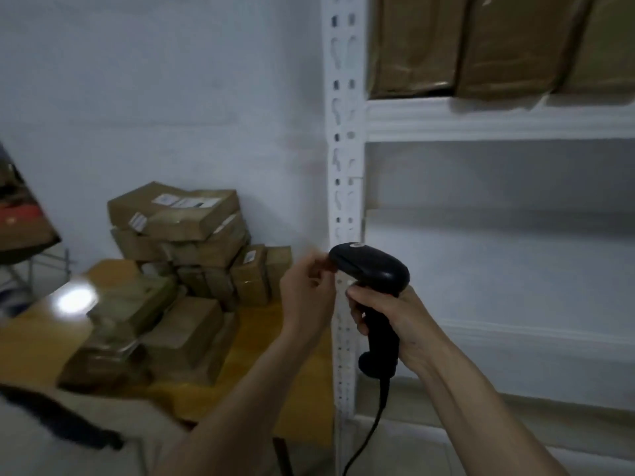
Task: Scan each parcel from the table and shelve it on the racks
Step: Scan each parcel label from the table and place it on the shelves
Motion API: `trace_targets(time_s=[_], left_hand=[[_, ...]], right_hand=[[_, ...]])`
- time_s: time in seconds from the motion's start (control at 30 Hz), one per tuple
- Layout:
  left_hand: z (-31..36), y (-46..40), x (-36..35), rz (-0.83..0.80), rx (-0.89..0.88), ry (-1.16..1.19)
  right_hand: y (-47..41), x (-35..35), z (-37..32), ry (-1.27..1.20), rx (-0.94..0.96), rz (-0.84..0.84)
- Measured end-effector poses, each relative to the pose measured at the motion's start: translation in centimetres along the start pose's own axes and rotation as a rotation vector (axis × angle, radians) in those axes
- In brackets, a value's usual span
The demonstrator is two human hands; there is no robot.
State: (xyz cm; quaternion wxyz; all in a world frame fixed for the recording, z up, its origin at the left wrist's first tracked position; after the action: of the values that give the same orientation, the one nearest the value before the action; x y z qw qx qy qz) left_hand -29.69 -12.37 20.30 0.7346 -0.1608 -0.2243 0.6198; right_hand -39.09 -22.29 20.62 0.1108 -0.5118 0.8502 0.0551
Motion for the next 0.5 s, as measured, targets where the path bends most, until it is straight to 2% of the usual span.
trace_targets(time_s=[0.3, 0.5], left_hand=[[-10.3, -2.0, 15.6, -0.034, 0.19, -0.223], [-17.8, -3.1, 23.9, 0.019, 0.403, -0.439]], right_hand=[[-3.9, -13.5, 8.1, 0.063, -0.157, -0.018], [-6.3, -21.4, 13.9, 0.097, -0.281, 0.025]])
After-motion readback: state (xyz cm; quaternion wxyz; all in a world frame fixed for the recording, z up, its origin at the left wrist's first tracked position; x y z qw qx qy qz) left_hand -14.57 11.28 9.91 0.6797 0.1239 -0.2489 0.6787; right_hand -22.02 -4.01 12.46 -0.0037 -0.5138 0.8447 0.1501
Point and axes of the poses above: each hand's wrist, its own y-axis away from the middle knuckle, its own x-axis out of the back of the hand, z = x × y, the point moved 1 cm from there along -y, towards the middle knuckle, and after that the axes turned 6 degrees about z, right-handed, at the moved point
